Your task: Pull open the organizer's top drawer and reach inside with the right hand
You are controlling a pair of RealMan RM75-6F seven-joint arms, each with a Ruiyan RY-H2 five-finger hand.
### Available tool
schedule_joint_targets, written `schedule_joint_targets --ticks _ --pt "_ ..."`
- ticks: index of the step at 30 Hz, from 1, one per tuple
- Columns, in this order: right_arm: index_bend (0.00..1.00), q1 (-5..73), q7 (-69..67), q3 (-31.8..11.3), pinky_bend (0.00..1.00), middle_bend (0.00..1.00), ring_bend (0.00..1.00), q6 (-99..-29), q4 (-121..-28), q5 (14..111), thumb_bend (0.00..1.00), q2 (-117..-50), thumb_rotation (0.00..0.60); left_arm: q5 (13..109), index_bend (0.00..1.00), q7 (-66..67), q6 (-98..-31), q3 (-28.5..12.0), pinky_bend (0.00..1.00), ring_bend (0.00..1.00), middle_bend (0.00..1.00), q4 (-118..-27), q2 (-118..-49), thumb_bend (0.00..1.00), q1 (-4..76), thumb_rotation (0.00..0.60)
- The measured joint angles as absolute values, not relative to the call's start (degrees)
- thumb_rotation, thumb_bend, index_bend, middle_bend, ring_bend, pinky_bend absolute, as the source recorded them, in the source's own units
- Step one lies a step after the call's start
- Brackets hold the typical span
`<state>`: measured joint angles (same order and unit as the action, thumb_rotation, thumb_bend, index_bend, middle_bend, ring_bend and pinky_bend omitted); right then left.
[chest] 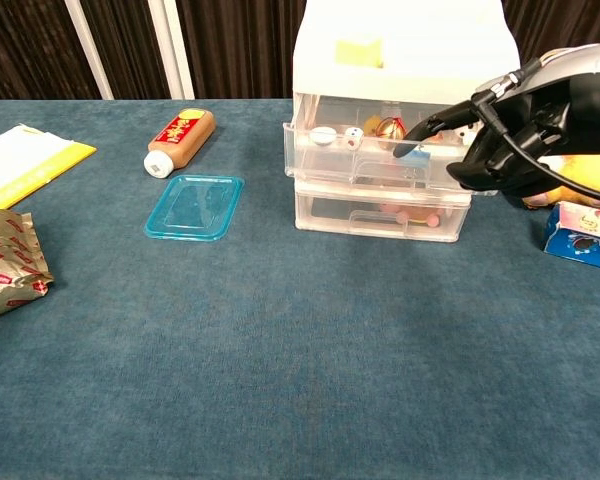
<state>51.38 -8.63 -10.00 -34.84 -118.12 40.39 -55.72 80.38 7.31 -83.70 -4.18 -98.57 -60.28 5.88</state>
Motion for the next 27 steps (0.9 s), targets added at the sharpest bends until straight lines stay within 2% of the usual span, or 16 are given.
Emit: schedule_joint_targets --ticks 16,27 --pt "0.19 50.0 -11.4 -10.7 0.91 0.87 0.91 -32.2 -117.2 44.1 0.66 -53.7 0.600 80.5 0.10 7.4 -83.7 -4.1 0.00 0.00 0.03 -98.5 -60.3 0.42 5.9 0.600" --pt "0.19 49.6 -13.4 -11.2 0.91 0.87 0.91 -27.6 -116.9 47.5 0.66 -52.0 0.600 80.4 0.10 7.5 -83.8 -4.2 0.00 0.00 0.03 -98.6 -60.3 0.42 5.9 0.600"
